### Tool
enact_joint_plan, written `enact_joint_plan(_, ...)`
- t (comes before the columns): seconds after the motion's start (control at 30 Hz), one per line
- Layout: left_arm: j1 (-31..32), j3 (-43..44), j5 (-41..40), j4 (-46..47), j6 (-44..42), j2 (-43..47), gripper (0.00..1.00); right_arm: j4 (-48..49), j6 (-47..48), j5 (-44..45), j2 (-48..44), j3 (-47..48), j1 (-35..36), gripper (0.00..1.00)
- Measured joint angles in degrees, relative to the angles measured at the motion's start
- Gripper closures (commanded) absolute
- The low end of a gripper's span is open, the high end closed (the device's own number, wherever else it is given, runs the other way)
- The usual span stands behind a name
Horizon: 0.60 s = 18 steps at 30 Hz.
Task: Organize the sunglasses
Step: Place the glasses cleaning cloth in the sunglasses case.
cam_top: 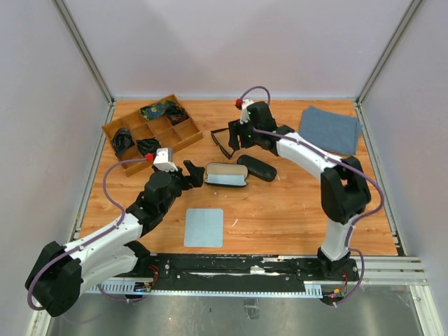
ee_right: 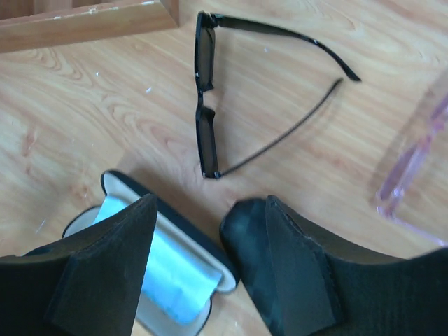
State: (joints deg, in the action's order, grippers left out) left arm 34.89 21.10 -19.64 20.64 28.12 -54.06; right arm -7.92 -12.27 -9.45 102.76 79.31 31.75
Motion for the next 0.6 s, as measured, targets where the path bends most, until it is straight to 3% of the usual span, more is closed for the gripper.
enact_joint_plan(0.27, 0.0, -2.5, 0.2, -0.8, 0.7, 3.1, 0.0, -7.8, 5.2, 0.0, 16.9, 20.7, 1.4, 0.38)
enact_joint_plan(0.6, 0.0, -3.9, -0.1, -1.5, 0.6, 7.8, 0.0, -10.5, 7.8, -0.6, 28.0, 31.6, 1.9, 0.42)
